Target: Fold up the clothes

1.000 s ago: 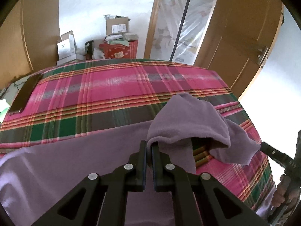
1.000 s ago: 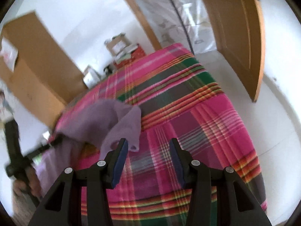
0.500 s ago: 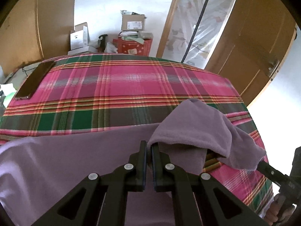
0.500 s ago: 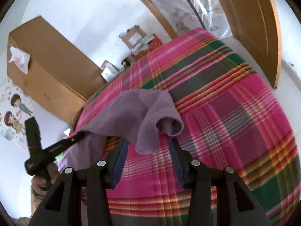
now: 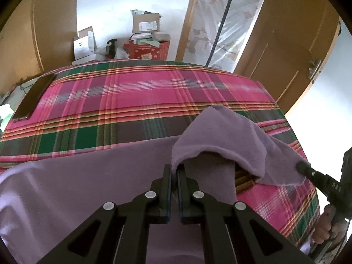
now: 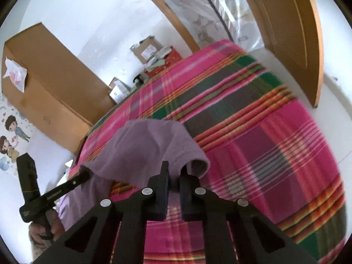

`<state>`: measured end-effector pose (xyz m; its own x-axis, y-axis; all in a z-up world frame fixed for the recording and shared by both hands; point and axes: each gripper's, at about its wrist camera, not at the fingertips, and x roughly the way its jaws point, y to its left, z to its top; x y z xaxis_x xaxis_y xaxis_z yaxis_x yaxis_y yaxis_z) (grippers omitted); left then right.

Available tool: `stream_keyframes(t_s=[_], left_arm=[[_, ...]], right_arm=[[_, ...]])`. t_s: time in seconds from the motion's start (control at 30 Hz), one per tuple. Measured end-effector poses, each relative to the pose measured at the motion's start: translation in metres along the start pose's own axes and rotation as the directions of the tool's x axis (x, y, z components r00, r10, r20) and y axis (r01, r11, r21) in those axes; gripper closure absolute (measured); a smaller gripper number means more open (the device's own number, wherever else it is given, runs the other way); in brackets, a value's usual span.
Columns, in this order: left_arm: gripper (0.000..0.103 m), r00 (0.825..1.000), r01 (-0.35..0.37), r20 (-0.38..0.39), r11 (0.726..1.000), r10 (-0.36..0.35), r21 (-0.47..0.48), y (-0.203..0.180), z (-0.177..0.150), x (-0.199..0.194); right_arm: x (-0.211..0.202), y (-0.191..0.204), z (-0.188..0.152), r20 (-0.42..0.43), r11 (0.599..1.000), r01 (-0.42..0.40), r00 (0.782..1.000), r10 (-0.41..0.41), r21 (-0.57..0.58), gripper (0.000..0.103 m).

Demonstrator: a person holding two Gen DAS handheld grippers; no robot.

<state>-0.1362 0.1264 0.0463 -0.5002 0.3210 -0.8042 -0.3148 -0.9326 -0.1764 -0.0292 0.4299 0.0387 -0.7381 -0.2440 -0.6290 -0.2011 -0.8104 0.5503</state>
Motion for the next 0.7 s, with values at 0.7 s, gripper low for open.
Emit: stream_keyframes(t_s=[0.7], left_arm=[[0.098, 0.988, 0.155, -0.062, 0.945, -0.143, 0.287, -0.108, -0.018, 0.008]], right_arm=[[-0.051, -0.065, 0.062, 0.194, 0.978, 0.21, 0.959, -0.207, 0.008, 0.097]])
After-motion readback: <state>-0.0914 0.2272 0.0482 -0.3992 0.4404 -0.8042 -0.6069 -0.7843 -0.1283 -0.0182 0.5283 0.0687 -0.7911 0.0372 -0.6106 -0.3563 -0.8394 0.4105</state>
